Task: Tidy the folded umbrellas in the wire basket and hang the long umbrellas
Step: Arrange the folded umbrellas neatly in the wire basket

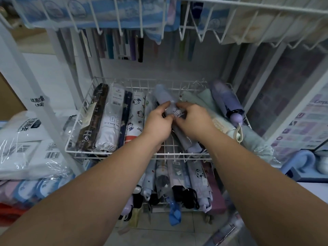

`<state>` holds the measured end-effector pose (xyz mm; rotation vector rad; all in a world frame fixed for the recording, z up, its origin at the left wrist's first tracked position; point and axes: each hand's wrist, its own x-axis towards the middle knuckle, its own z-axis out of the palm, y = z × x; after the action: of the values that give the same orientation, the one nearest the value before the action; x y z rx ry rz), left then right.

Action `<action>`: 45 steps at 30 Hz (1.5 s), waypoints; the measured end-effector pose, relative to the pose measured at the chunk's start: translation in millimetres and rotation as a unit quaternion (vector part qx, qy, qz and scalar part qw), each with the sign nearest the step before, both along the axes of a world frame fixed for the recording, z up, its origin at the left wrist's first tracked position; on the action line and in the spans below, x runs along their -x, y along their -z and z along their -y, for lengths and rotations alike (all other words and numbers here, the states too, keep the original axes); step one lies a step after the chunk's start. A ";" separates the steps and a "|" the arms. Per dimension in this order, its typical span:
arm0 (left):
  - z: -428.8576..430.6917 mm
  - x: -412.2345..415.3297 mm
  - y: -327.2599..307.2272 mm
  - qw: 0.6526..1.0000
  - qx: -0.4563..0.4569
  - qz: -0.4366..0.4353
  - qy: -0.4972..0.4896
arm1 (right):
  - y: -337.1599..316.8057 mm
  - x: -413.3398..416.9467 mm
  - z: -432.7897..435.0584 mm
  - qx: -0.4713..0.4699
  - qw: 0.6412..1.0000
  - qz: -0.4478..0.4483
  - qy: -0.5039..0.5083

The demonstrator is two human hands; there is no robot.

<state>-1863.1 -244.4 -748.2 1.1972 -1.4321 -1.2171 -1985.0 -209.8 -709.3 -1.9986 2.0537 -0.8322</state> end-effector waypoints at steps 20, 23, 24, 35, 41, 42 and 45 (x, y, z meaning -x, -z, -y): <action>15.3 -125.6 -44.2 0.844 0.244 0.477 -0.011 | 27.1 -120.6 37.1 0.015 0.982 0.182 -0.048; 10.1 -124.4 -32.7 0.816 0.232 0.530 0.007 | 30.1 -107.8 37.3 0.004 0.985 0.165 -0.045; 10.4 -122.9 -30.0 0.814 0.228 0.534 0.004 | 29.6 -103.9 37.4 0.000 0.987 0.156 -0.049; 37.6 -136.1 -26.3 0.796 0.222 0.561 0.053 | 21.0 -110.0 42.4 -0.079 0.987 0.063 -0.122; 32.4 -120.2 -44.2 0.757 0.242 0.606 0.035 | 13.1 -62.9 25.8 -0.033 0.995 -0.088 0.023; 28.3 -115.4 -43.5 0.759 0.261 0.597 0.021 | 11.5 -52.5 21.4 -0.052 0.989 -0.128 0.055; 16.6 -94.1 -35.7 0.769 0.323 0.552 0.013 | 9.6 -35.0 9.5 -0.122 0.959 -0.236 0.094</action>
<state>-1769.0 -261.0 -712.5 1.3969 -2.4195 0.1978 -1950.1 -219.3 -718.9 -2.0261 2.4800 -0.1058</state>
